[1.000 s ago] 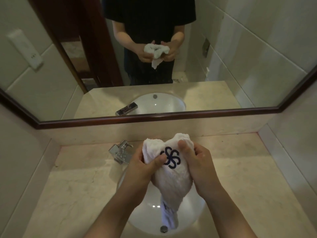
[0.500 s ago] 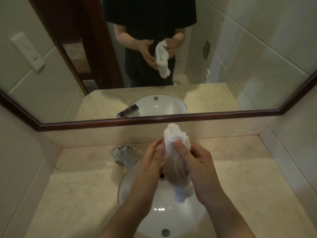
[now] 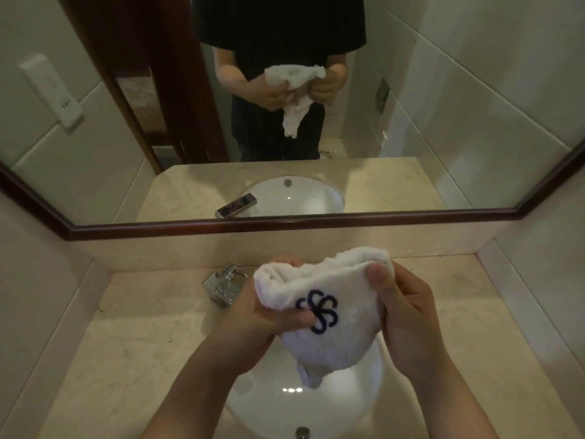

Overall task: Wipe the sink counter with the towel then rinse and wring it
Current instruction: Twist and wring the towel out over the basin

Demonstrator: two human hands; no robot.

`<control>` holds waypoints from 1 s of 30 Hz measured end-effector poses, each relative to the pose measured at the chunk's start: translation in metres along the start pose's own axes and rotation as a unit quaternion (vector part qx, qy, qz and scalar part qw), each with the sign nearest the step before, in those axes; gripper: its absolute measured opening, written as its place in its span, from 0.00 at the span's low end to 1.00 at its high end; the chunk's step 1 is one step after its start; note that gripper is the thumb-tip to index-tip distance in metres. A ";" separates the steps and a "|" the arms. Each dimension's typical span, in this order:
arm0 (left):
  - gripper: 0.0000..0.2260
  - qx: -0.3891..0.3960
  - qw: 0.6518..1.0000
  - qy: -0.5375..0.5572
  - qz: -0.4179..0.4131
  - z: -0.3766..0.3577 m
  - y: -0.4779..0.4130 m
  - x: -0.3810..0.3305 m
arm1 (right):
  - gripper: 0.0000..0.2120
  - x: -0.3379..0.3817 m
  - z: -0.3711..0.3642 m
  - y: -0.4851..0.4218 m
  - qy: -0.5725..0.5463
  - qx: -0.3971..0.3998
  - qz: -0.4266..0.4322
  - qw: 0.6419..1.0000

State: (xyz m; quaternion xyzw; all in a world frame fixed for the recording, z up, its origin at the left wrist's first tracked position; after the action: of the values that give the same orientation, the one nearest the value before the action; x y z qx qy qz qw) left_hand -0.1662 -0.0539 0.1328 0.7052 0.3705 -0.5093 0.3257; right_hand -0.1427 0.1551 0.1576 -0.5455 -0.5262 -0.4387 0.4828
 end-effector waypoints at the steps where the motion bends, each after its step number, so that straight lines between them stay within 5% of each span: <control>1: 0.25 -0.005 0.999 -0.031 -0.007 0.000 0.002 -0.001 | 0.17 0.002 0.000 0.001 0.025 -0.020 0.024 0.999; 7: 0.31 0.024 0.997 -0.074 0.010 -0.007 0.023 -0.005 | 0.18 0.008 -0.012 0.011 0.099 -0.091 0.069 0.989; 11: 0.17 0.001 0.995 -0.083 0.049 0.008 0.012 0.002 | 0.21 0.017 -0.013 0.015 0.124 -0.119 0.092 0.981; 15: 0.17 -0.150 0.986 -0.034 -0.065 -0.011 0.011 -0.020 | 0.23 0.017 -0.013 0.016 0.140 -0.146 0.066 0.977; 20: 0.23 -0.243 0.958 -0.148 -0.034 -0.026 0.007 -0.034 | 0.18 0.011 -0.025 0.015 0.052 -0.066 -0.055 0.995; 23: 0.31 -0.209 0.972 -0.105 -0.011 -0.016 0.008 -0.030 | 0.12 0.008 -0.034 0.010 0.003 -0.102 -0.052 0.993; 27: 0.19 -0.081 0.991 -0.052 0.092 -0.017 0.021 -0.011 | 0.17 0.006 -0.036 0.000 -0.146 -0.175 -0.031 0.973; 30: 0.21 -0.093 0.992 0.017 0.077 -0.023 0.024 -0.004 | 0.24 0.002 -0.026 -0.006 -0.174 -0.133 -0.051 0.974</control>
State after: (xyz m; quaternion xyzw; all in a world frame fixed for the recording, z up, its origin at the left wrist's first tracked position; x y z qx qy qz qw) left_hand -0.1358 -0.0473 0.1452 0.7070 0.3662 -0.4335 0.4220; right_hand -0.1473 0.1293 0.1641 -0.6452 -0.5666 -0.4270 0.2836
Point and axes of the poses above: each hand's wrist, its own y-axis away from the middle knuckle, its own z-axis out of the back of the hand, x = y × z, the point moved 1 cm from there along -y, towards the middle knuckle, and after that the axes turned 4 degrees about x, right-handed, at the moved point
